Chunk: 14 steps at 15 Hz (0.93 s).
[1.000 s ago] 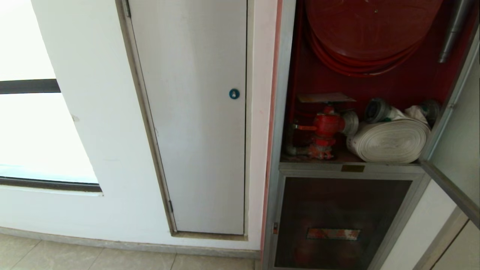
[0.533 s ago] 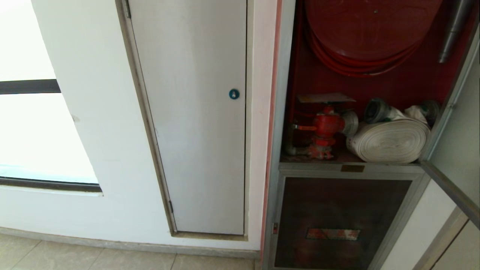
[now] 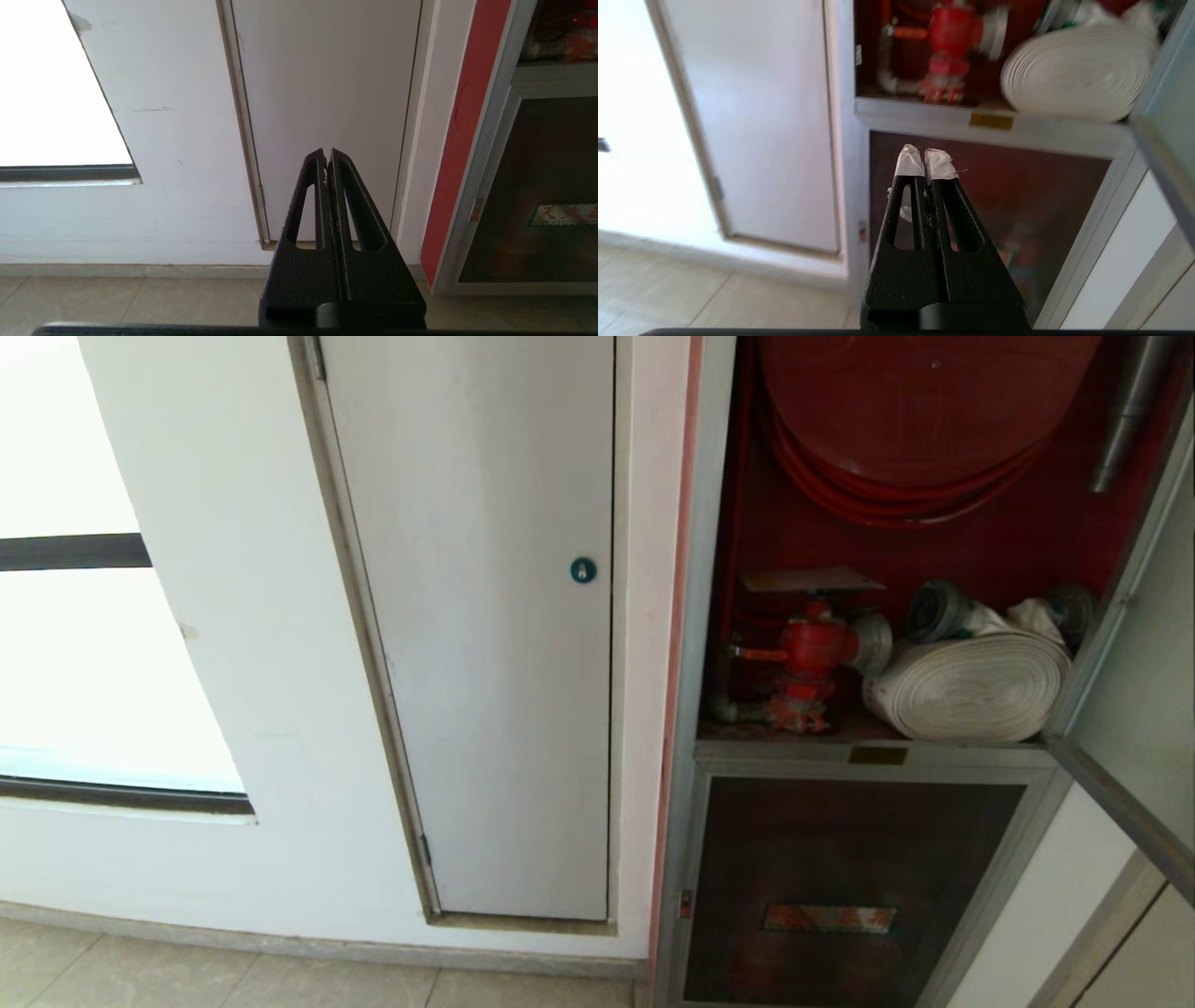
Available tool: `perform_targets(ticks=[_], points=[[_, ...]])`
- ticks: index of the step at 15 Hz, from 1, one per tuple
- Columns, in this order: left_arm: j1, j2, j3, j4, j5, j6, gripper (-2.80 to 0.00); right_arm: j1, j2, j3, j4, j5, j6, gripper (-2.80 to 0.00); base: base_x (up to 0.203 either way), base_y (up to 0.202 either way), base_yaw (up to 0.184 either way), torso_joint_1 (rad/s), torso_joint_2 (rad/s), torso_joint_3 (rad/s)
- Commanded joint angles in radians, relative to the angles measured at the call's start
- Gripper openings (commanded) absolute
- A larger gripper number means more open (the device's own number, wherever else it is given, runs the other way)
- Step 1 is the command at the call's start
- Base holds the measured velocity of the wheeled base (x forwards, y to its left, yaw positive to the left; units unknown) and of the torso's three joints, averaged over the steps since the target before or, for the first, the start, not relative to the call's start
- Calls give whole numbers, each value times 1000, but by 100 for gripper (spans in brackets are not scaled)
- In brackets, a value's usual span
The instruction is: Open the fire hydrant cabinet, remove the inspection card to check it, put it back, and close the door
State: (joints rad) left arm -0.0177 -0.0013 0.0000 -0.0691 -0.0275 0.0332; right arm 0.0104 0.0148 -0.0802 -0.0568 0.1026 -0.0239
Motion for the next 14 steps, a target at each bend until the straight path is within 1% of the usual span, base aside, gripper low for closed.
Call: perform_targets(ticks=[1,5,6,10,12,14], points=[[1,1,28,0,-1,1,-280,0,-15,80,-79,-8,-22,-280,0,0,0,0,0,0],[-1,1,28,-3,0,1,-280,0,-15,80,-16,-37,-35,-280,0,0,0,0,0,0],[-1,0,28,-1,-1,1,-280,0,-15,80,6,-48,-30,-280,0,0,0,0,0,0],[-1,0,28,-1,0,1,-280,0,-15,80,8,-64,1,-280,0,0,0,0,0,0],[0,1,28,0,0,1,-280,0,-15,73,86,-79,0,-280,0,0,0,0,0,0],[1,1,28,0,0,1,-280,0,-15,73,74,-83,-2,-280,0,0,0,0,0,0]])
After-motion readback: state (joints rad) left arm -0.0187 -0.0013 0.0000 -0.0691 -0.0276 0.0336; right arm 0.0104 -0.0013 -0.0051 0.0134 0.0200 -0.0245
